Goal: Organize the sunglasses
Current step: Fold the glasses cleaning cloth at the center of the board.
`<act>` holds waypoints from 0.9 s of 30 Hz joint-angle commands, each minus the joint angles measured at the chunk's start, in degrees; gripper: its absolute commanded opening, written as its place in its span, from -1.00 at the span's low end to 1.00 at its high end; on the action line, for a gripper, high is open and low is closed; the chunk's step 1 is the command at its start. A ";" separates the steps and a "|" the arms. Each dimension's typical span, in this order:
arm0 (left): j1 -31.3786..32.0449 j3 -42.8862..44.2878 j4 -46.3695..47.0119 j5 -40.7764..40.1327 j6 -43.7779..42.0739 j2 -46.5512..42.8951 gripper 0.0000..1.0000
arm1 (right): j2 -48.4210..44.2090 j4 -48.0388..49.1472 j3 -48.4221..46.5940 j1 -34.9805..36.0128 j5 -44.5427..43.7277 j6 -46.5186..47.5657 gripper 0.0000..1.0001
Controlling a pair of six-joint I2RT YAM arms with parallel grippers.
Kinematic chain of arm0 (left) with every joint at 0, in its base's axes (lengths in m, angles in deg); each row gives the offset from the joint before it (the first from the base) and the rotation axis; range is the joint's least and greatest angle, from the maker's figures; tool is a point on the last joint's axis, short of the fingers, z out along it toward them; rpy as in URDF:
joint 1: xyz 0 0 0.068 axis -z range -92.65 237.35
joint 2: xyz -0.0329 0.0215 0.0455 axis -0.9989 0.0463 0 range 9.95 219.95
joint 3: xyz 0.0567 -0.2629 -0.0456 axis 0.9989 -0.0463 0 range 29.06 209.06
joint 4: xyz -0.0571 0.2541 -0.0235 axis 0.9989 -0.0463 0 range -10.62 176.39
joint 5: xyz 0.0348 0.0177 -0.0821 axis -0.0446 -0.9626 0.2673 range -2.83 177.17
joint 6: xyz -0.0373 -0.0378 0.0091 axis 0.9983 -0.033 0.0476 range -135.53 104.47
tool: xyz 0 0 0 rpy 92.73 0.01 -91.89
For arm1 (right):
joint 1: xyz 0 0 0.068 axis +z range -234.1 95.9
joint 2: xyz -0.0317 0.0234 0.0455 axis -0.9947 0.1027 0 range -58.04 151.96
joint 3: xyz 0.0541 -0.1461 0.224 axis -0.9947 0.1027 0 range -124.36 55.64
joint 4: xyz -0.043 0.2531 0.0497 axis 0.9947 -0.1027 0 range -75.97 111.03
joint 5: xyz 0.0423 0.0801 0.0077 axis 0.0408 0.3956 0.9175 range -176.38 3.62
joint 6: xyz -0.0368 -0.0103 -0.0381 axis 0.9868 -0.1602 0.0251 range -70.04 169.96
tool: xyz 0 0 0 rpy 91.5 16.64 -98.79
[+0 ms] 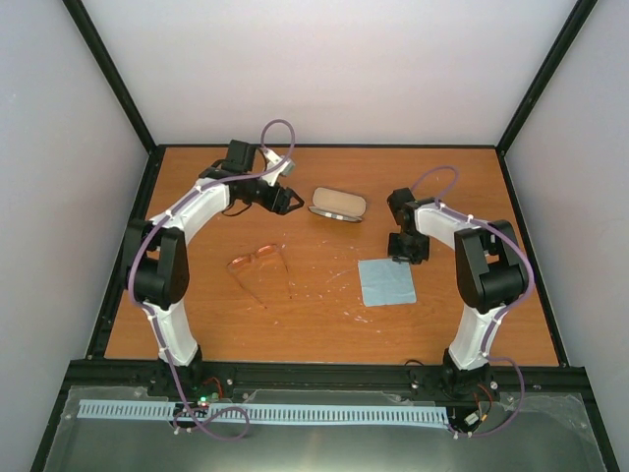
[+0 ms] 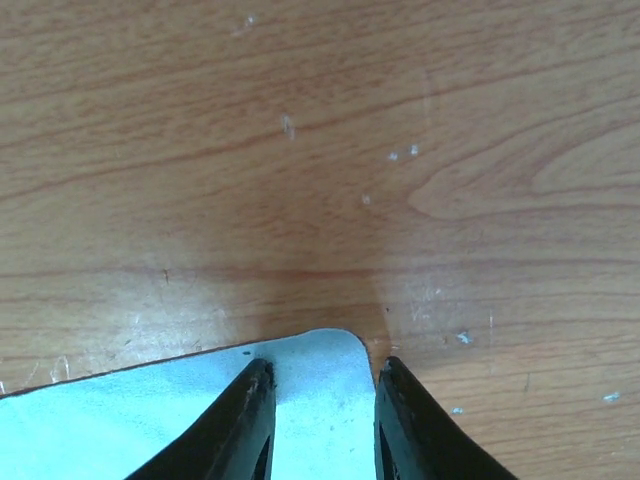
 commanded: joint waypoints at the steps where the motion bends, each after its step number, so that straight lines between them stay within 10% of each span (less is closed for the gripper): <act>1: 1.17 0.53 0.40 0.97 0.91 -0.87 0.48 | 1.69 1.49 2.34 -0.25 0.83 0.13 -0.53; 9: 3.64 0.94 0.49 0.04 0.63 -0.24 0.47 | 0.97 1.91 4.65 0.49 2.44 -0.71 -0.94; 27: 17.00 8.89 -1.81 -3.24 -2.89 9.63 0.23 | -7.45 2.26 3.10 -2.42 -2.10 -2.63 -0.95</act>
